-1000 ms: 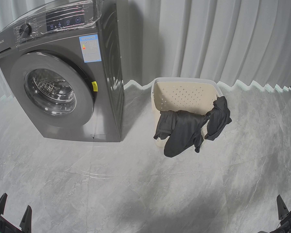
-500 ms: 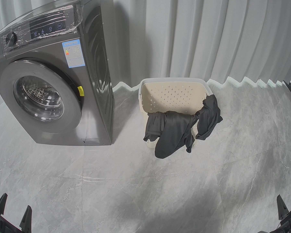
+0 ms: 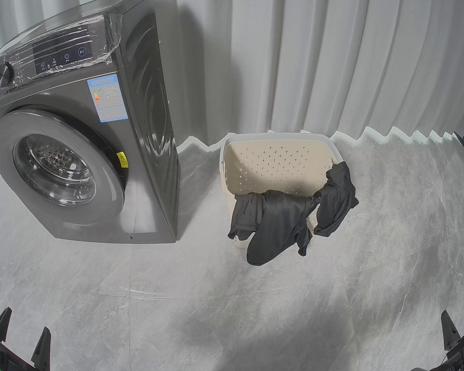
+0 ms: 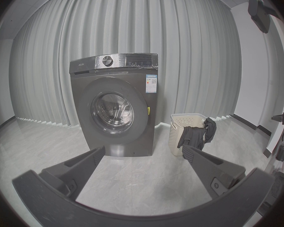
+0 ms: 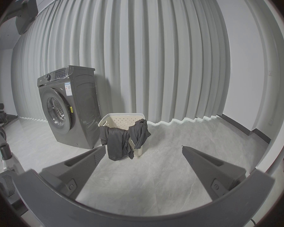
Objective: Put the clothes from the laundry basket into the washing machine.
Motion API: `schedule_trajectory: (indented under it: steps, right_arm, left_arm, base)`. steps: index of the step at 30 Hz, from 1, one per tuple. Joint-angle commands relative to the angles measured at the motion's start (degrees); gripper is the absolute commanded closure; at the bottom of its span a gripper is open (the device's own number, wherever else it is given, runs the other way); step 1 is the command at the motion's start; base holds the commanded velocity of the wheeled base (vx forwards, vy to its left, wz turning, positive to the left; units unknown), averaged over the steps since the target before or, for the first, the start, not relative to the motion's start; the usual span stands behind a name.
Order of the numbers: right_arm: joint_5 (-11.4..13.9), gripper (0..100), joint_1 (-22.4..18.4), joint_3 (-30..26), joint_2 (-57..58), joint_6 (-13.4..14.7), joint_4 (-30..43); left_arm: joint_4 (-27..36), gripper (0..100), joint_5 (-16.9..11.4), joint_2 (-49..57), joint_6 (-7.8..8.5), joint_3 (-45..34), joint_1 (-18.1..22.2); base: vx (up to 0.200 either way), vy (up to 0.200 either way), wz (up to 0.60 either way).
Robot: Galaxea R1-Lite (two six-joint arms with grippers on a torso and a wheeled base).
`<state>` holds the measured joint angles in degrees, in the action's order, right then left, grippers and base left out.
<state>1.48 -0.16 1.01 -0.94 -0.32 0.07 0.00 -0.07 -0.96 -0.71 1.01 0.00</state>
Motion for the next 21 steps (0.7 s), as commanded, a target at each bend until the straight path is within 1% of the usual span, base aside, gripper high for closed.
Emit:
schedule_trajectory:
  steps: [1, 21]
  right_arm:
    - [0.0, 0, 0.0, -1.0, 0.7, 0.0, 0.0]
    - [0.0, 0, 0.0, -1.0, 0.7, 0.0, 0.0]
  left_arm:
    - [0.0, 0, 0.0, 1.0, 0.0, -1.0, 0.1]
    - [0.0, 0, 0.0, 1.0, -0.08, -1.0, 0.1]
  base:
    - [0.0, -0.2, 0.0]
    - [0.0, -0.2, 0.0]
